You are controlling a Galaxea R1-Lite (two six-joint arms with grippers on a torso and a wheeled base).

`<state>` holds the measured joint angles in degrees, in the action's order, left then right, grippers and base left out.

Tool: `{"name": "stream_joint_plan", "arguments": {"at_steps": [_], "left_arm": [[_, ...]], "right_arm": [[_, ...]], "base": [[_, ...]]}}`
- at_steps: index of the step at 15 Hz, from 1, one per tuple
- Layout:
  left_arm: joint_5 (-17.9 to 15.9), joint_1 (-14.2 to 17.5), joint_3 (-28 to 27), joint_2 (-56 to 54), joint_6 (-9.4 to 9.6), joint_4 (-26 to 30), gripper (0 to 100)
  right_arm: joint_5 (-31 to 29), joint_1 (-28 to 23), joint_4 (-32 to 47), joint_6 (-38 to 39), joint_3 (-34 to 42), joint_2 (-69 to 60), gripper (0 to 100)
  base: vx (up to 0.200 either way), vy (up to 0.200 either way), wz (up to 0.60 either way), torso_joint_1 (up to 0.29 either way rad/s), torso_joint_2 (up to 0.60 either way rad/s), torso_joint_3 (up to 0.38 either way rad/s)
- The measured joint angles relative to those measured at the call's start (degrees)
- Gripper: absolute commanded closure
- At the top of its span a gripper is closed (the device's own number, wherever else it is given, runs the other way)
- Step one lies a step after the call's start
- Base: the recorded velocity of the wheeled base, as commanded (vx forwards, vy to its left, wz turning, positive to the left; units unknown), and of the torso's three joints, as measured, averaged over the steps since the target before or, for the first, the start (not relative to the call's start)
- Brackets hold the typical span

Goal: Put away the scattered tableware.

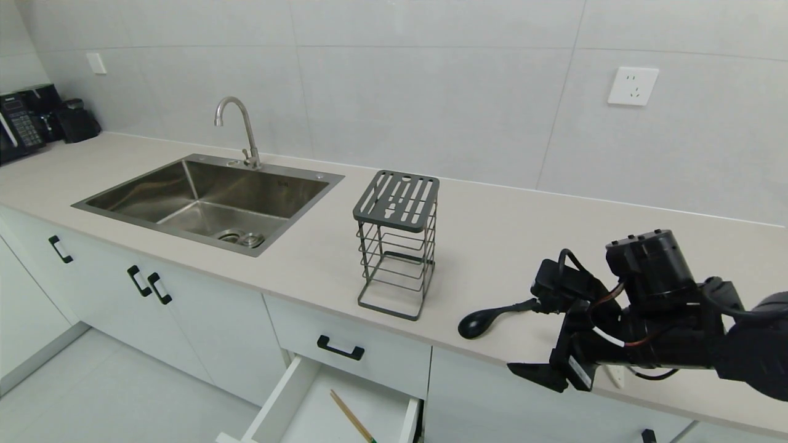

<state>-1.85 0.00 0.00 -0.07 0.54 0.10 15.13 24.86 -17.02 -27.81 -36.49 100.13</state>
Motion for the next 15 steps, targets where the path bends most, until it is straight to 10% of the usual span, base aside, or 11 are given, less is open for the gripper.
{"name": "stream_joint_plan", "arguments": {"at_steps": [15], "left_arm": [[0.02, 0.0, 0.0, 0.0, -0.02, 0.0, 0]], "right_arm": [[-0.02, -0.22, -5.78, -2.22, -9.98, 18.12, 0]], "base": [[0.0, 0.0, 0.0, 0.0, 0.0, 0.0]]}}
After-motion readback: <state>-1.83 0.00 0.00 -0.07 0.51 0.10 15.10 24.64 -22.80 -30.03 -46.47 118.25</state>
